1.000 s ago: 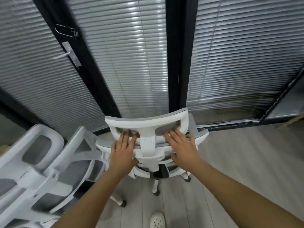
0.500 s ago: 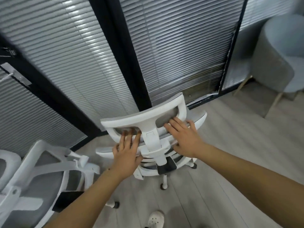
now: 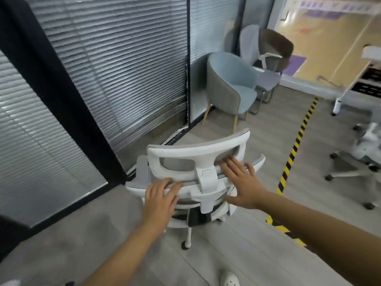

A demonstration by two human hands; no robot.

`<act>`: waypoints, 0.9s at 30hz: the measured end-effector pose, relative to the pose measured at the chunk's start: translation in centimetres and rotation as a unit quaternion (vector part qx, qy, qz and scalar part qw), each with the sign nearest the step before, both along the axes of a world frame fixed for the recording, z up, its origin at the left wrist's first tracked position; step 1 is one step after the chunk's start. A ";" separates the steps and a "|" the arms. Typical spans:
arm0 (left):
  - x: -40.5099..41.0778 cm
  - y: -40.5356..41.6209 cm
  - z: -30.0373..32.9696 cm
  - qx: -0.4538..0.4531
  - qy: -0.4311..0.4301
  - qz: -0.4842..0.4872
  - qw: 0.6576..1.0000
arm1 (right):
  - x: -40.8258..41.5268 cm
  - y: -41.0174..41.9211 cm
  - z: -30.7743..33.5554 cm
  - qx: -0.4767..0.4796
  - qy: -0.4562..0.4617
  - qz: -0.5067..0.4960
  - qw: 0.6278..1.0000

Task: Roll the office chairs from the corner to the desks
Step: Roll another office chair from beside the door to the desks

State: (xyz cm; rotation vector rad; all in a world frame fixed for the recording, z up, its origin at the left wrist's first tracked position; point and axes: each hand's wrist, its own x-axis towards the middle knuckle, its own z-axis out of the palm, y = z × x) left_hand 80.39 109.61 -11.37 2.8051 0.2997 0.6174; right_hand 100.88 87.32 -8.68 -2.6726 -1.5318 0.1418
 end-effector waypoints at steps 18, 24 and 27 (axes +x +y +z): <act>18.0 -4.9 0.9 0.026 0.057 -0.214 0.975 | -3.1 -21.6 -2.1 0.163 -0.099 -0.401 0.896; 25.6 -12.8 0.8 0.048 0.089 -0.275 0.956 | -0.1 -29.3 -3.7 0.174 -0.158 -0.451 0.861; 29.5 -17.3 0.8 0.049 0.098 -0.290 0.951 | 1.9 -33.4 -4.1 0.193 -0.184 -0.468 0.843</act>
